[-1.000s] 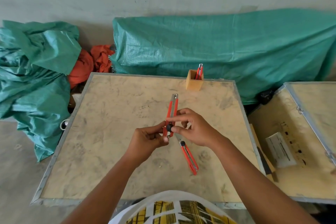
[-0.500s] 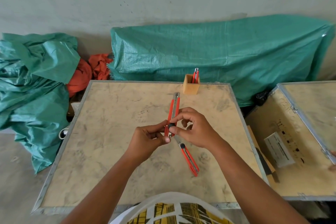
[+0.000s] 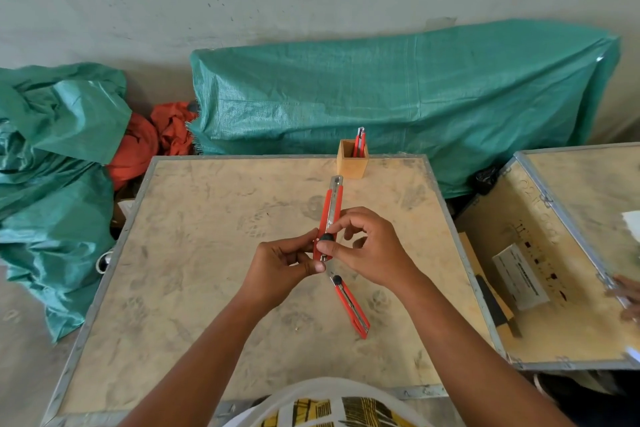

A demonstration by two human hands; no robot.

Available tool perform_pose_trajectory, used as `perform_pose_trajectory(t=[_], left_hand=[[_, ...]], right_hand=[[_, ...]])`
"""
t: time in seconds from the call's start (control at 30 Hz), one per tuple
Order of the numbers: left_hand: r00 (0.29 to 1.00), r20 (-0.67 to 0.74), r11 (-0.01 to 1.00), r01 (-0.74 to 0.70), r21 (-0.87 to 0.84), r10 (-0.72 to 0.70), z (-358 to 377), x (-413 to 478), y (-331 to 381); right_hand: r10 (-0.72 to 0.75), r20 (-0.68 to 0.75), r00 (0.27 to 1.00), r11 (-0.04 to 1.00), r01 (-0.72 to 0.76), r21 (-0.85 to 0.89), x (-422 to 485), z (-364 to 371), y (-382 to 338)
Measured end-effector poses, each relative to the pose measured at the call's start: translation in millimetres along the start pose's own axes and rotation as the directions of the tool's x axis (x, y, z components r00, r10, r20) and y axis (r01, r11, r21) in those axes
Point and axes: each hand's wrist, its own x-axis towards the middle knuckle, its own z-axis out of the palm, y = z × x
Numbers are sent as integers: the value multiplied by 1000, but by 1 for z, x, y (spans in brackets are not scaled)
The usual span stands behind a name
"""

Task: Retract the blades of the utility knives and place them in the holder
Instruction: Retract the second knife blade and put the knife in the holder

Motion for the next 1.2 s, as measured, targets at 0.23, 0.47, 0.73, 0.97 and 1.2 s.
perform_pose_trajectory(t=[0.23, 0.47, 0.73, 0.97, 1.2], left_hand=[[1000, 11, 998, -5, 64, 5, 12, 36, 4], [999, 45, 988, 2, 152, -9, 27, 108, 13], [999, 3, 978, 52, 202, -54, 43, 228, 7], [997, 40, 950, 47, 310, -62, 50, 339, -15], [975, 32, 812, 166, 560, -221, 50, 395, -55]], right_hand=[[100, -18, 995, 983, -96, 155, 32, -21, 22], [148, -82, 986, 964, -125, 235, 86, -49, 46], [187, -211, 960, 961, -134, 241, 184, -77, 97], [58, -368, 928, 997, -38, 61, 278, -83, 146], [-69, -369, 927, 982, -2, -189, 317, -56, 185]])
